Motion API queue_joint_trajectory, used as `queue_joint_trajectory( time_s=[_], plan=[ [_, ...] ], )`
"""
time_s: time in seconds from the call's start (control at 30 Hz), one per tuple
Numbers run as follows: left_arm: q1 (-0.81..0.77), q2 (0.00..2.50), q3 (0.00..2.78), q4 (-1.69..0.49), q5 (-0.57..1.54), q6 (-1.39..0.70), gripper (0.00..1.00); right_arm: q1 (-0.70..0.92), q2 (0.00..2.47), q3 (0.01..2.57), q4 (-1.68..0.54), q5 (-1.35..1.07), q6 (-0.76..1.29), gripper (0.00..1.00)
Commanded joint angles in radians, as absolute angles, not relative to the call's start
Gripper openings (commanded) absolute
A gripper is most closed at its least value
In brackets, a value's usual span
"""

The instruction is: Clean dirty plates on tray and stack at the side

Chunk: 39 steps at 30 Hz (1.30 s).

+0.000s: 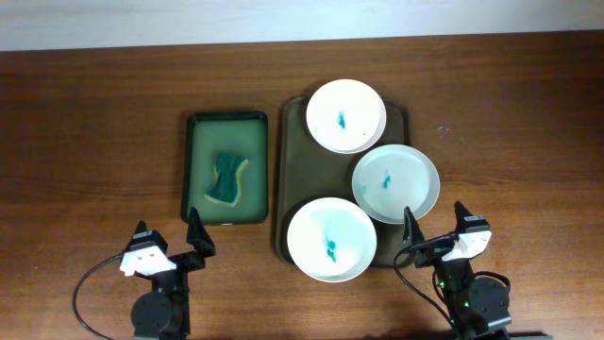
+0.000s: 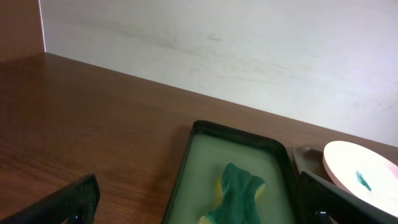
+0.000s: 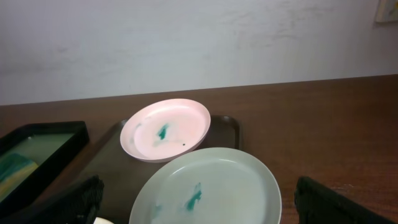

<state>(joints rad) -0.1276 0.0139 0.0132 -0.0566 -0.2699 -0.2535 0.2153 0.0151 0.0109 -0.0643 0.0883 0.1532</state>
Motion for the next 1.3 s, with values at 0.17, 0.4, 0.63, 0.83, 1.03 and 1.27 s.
queue_joint_trajectory(
  time_s=[0.17, 0.4, 0.63, 0.83, 1.03, 1.27],
  plan=[
    [-0.121, 0.007, 0.009, -0.058, -0.266, -0.252, 1.00, 0.208, 0.009, 0.006, -0.072, 0.090, 0.150, 0.98],
    [-0.121, 0.007, 0.009, -0.058, -0.266, -0.252, 0.99, 0.208, 0.009, 0.006, -0.072, 0.089, 0.150, 0.98],
    [-0.121, 0.007, 0.009, -0.058, -0.266, -0.252, 0.99, 0.208, 0.009, 0.006, -0.072, 0.090, 0.150, 0.98],
    [-0.121, 0.007, 0.009, 0.125, -0.242, -0.275, 0.99, 0.209, 0.009, 0.006, -0.027, 0.059, 0.202, 0.98],
    [-0.121, 0.079, 0.185, 0.117, -0.191, -0.181, 0.99, 0.208, 0.083, 0.227, -0.003, 0.064, 0.213, 0.98],
    [-0.121, 0.768, 1.040, -0.558, -0.115, -0.073, 0.99, 0.208, 0.826, 1.117, -0.705, 0.039, 0.214, 0.98]
  ],
)
